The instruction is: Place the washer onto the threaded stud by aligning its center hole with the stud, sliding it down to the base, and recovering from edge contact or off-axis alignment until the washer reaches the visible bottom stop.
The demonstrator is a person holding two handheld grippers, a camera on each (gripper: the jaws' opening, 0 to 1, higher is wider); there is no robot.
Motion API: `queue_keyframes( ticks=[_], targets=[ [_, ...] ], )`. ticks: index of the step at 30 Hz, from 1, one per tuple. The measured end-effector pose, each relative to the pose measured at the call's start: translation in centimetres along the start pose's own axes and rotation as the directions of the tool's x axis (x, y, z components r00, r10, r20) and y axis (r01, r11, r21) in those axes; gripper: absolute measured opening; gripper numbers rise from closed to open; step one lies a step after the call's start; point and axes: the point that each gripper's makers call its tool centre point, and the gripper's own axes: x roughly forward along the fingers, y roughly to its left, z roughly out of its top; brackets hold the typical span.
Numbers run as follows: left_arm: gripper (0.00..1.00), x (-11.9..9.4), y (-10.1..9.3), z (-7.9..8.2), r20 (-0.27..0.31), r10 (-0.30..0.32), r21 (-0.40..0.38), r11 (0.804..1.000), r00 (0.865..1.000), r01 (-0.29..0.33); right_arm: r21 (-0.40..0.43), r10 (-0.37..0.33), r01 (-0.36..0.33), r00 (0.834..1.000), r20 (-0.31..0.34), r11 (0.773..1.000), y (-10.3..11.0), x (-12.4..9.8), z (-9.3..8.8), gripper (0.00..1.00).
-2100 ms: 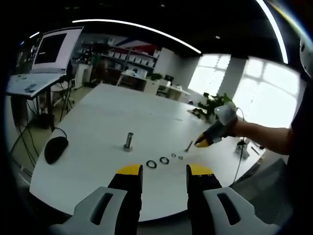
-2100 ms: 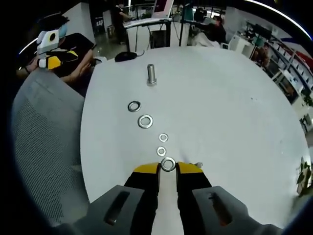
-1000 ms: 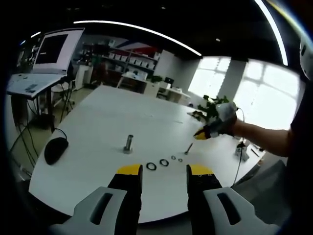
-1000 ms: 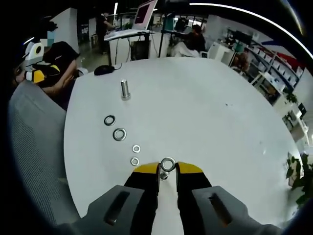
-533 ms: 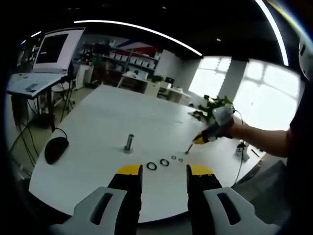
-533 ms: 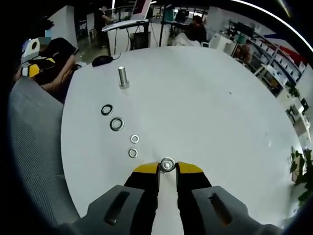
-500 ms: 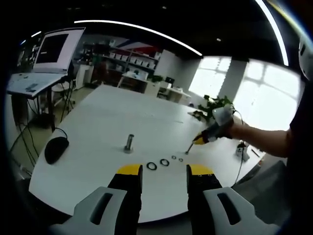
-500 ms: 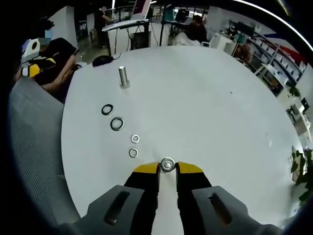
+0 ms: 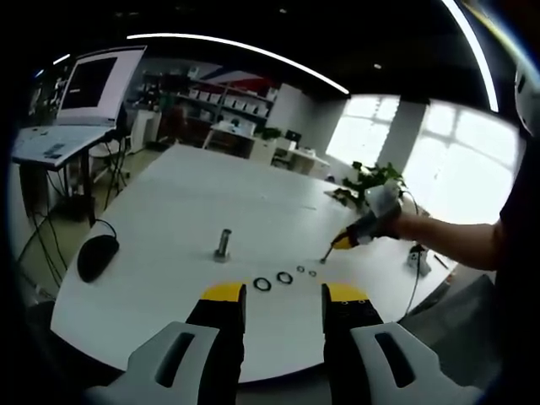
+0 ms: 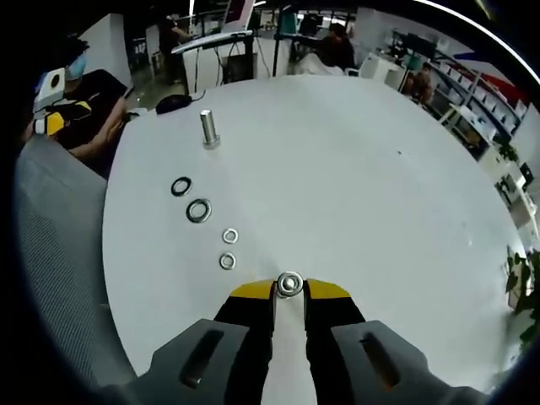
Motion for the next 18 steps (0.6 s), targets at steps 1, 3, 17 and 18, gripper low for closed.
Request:
queue_keyframes(
  ticks=[1,3,17,18],
  targets=[
    [0.34,0.0,0.0,0.0,-0.001,0.000,0.000,1.000,1.000,0.000,0.001,0.003,-0.003,1.000,-0.004,1.000,0.1,0.1,-0.1,0.14],
    [0.34,0.0,0.0,0.0,-0.003,0.000,0.000,1.000,1.000,0.000,-0.002,0.007,-0.007,1.000,-0.007,1.000,0.2,0.5,-0.3,0.14],
    [0.34,0.0,-0.2,0.0,-0.010,0.001,-0.001,1.000,1.000,-0.001,0.035,0.041,-0.039,0.998,-0.051,0.999,1.1,2.5,-1.9,0.14],
    [0.34,0.0,-0.2,0.0,-0.010,0.001,-0.001,1.000,1.000,-0.001,0.033,0.041,-0.040,0.998,-0.054,0.999,1.2,2.6,-2.0,0.14]
  ],
)
